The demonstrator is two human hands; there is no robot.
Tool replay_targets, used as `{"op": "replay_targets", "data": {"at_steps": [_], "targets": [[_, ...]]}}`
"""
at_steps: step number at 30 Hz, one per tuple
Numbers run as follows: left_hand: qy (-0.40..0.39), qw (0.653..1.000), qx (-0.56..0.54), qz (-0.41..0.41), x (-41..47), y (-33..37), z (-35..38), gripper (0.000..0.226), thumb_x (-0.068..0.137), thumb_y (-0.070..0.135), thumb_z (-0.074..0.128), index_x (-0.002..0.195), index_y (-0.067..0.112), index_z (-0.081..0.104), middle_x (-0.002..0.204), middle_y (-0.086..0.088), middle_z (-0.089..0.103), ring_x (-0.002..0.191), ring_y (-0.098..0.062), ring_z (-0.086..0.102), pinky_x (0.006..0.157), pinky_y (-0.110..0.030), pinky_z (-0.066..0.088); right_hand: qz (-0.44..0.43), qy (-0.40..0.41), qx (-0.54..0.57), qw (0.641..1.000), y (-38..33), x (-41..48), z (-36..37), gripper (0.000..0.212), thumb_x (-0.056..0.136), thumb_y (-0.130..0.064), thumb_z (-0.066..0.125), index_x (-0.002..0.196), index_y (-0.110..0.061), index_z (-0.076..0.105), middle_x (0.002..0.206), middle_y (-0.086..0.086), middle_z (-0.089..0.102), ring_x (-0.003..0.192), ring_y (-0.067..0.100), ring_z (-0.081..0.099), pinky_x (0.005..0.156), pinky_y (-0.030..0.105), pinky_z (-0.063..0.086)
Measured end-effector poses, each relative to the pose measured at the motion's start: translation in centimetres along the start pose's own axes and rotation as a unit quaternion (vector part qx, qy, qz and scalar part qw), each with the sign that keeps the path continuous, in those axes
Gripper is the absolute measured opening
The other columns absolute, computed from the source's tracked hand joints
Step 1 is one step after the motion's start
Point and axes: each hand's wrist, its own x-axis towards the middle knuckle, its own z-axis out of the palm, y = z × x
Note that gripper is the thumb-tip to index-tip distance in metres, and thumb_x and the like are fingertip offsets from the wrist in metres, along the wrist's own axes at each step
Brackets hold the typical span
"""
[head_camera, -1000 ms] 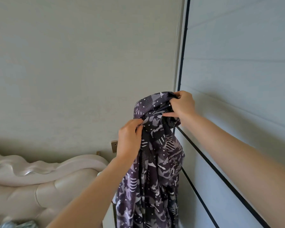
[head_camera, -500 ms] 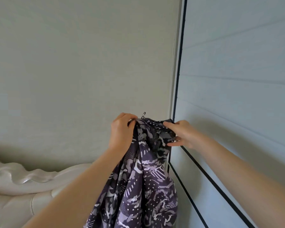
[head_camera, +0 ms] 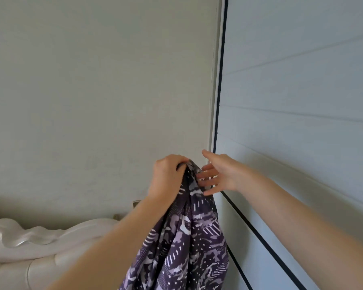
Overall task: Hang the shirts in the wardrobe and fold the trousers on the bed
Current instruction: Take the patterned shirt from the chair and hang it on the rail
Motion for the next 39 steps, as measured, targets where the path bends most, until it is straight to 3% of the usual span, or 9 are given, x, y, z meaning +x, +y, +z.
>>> {"op": "replay_targets", "data": {"at_steps": [4,7,9,11,16,25,30,35,39], "targets": [[-0.043,0.977,0.001,0.209,-3.7,-0.3,2.1,0.022,0.090,0.007,0.055,0.100,0.003,0.074,0.105,-0.007,0.071,0.098,-0.017,0.064,0.090,-0.020,0.048,0.106,-0.110,0.103,0.983,1.6,0.5,-0.3,0.045,0.097,-0.043,0.051,0.104,0.002,0.047,0.099,0.017,0.055,0.083,0.030,0.056,0.085,0.048,0.043],[-0.106,0.959,-0.003,0.265,-5.7,-0.4,3.1,0.026,0.091,0.015,0.053,0.101,0.006,0.075,0.111,-0.005,0.070,0.102,-0.013,0.063,0.094,-0.022,0.048,0.026,-0.006,0.098,0.995,2.6,1.5,-0.1,0.012,0.094,0.003,0.050,0.104,0.007,0.051,0.099,0.021,0.058,0.078,0.030,0.061,0.065,0.041,0.051],[-0.153,0.962,-0.017,0.227,-6.7,-0.4,2.9,0.028,0.092,0.025,0.055,0.105,0.011,0.075,0.119,0.001,0.067,0.104,-0.008,0.064,0.094,-0.018,0.048,-0.020,0.055,0.147,0.987,2.8,2.5,-0.4,0.022,0.088,0.017,0.045,0.107,0.008,0.051,0.105,0.024,0.058,0.080,0.033,0.062,0.064,0.045,0.055],[-0.163,0.976,-0.046,0.134,-7.1,-0.9,2.5,0.027,0.094,0.033,0.058,0.106,0.015,0.074,0.121,0.009,0.065,0.103,0.000,0.063,0.094,-0.017,0.049,-0.052,0.072,0.156,0.984,2.7,2.8,-0.9,0.021,0.087,0.018,0.042,0.094,0.003,0.054,0.100,0.020,0.056,0.085,0.031,0.056,0.079,0.050,0.051],[-0.071,0.990,-0.076,-0.093,-6.9,-2.3,1.8,0.008,0.095,0.018,0.058,0.100,0.025,0.062,0.102,0.014,0.061,0.087,0.001,0.064,0.080,-0.025,0.054,-0.144,0.085,0.077,0.983,2.6,2.1,-2.0,0.020,0.090,0.013,0.046,0.091,-0.001,0.061,0.090,0.018,0.061,0.087,0.031,0.058,0.094,0.052,0.049],[-0.044,0.983,-0.028,-0.176,-9.4,0.1,3.8,0.037,0.087,0.019,0.072,0.108,0.016,0.041,0.112,0.005,0.039,0.081,-0.007,0.060,0.078,-0.028,0.047,-0.219,0.087,0.025,0.971,5.4,-1.1,-2.3,0.022,0.086,0.008,0.049,0.083,-0.011,0.060,0.081,0.014,0.057,0.076,0.026,0.051,0.069,0.040,0.042],[-0.073,0.964,-0.020,-0.255,-12.0,-0.6,3.7,0.049,0.087,0.031,0.070,0.121,0.012,0.040,0.118,-0.002,0.044,0.095,-0.022,0.058,0.085,-0.034,0.045,-0.225,0.104,0.027,0.968,7.5,-2.1,-3.0,0.023,0.084,0.008,0.048,0.083,-0.011,0.060,0.085,0.013,0.056,0.079,0.025,0.053,0.073,0.041,0.047],[-0.136,0.948,-0.004,-0.287,-13.1,-0.6,3.8,0.061,0.093,0.040,0.061,0.140,0.011,0.035,0.137,-0.008,0.047,0.121,-0.022,0.047,0.097,-0.034,0.040,-0.225,0.087,0.026,0.970,8.5,-3.2,-2.8,0.026,0.085,0.008,0.047,0.084,-0.013,0.062,0.088,0.014,0.060,0.083,0.027,0.057,0.089,0.052,0.051],[-0.168,0.936,-0.019,-0.308,-12.7,-0.4,4.0,0.061,0.096,0.041,0.058,0.145,0.011,0.036,0.138,-0.005,0.052,0.124,-0.023,0.050,0.098,-0.034,0.042,-0.242,0.084,0.046,0.965,8.4,-3.6,-2.9,0.030,0.085,0.009,0.043,0.083,-0.014,0.062,0.086,0.011,0.062,0.083,0.028,0.060,0.090,0.055,0.050]]}}
